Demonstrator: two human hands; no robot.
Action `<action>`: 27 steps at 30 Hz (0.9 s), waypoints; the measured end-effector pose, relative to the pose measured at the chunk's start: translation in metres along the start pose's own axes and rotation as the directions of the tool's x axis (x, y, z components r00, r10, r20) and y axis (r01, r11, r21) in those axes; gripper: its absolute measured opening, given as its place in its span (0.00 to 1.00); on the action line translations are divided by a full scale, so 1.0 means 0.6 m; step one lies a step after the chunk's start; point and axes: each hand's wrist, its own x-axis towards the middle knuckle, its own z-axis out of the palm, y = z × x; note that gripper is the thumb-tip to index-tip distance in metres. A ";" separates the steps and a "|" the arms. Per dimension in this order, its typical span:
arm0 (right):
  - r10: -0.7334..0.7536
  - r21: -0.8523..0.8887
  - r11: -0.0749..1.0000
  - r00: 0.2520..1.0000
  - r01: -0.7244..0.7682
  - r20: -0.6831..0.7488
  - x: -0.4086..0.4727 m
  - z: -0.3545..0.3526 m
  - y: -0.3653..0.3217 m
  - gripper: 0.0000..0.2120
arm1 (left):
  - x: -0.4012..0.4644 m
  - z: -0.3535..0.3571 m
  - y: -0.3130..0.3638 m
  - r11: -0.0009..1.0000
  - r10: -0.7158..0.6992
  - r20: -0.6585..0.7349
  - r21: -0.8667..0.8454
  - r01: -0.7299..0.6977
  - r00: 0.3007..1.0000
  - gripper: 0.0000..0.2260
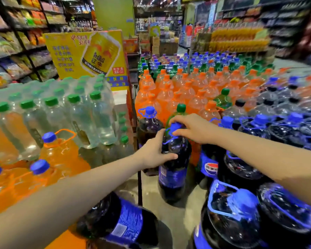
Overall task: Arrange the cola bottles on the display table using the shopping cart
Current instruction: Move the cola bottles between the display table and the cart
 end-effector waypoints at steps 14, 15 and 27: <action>0.120 0.010 0.993 0.990 -0.120 -0.071 -0.038 -0.022 0.058 0.14 | 0.048 0.051 0.027 0.990 0.082 -0.042 -0.114 -0.086 0.996 0.44; 0.116 0.008 0.993 0.991 -0.116 -0.073 -0.038 -0.022 0.057 0.14 | 0.045 0.050 0.028 0.989 0.077 -0.042 -0.124 -0.081 0.996 0.44; 0.155 0.005 0.988 0.988 -0.155 -0.013 -0.036 -0.023 0.050 0.16 | 0.052 0.071 0.007 0.981 0.127 -0.065 -0.142 -0.135 0.990 0.53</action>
